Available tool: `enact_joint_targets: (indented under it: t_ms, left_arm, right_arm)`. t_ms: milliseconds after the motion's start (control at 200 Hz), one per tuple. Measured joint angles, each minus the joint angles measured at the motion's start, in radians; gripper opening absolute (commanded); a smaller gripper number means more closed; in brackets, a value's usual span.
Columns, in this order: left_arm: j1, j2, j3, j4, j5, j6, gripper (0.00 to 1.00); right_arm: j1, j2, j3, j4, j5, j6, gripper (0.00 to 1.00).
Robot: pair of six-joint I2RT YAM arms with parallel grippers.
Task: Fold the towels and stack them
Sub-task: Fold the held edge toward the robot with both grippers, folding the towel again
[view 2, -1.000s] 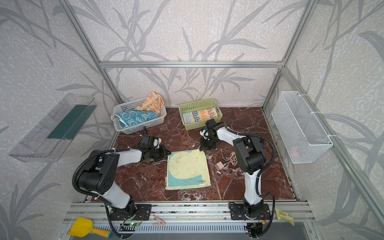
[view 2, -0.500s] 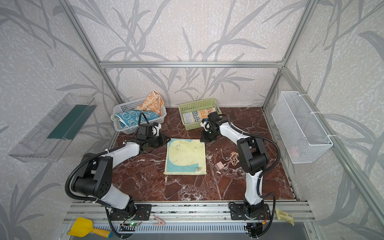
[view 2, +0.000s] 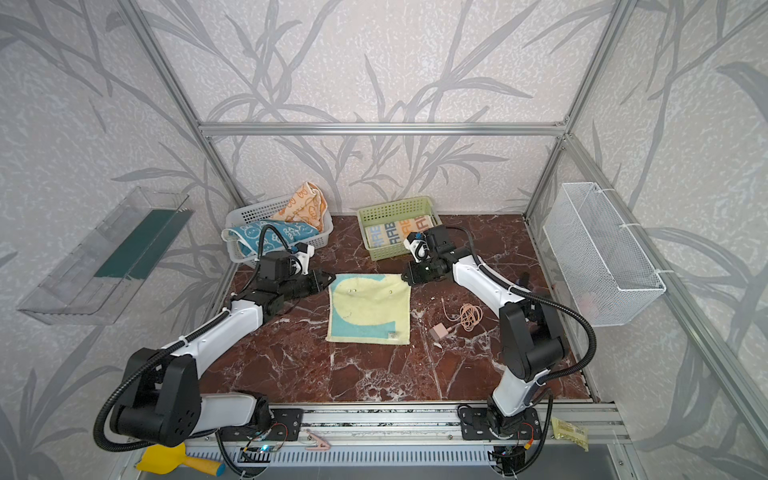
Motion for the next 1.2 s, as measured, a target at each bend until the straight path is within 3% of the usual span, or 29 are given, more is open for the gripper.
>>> enact_joint_targets:
  t_ms: [520,905,1200]
  left_arm:
    - [0.003,-0.038,-0.008,0.038,-0.008,0.017,0.0]
    - [0.047,0.231,-0.01,0.245,0.023,-0.012,0.0]
    - [0.059,0.25,-0.093,0.348,0.041,-0.008,0.0]
  right_arm:
    - [0.028,-0.049,-0.039,0.087,0.053,-0.002,0.0]
    - [0.028,0.137,-0.057,0.26,0.069,0.047,0.0]
    - [0.029,0.093,-0.135,0.322,0.068,0.054,0.0]
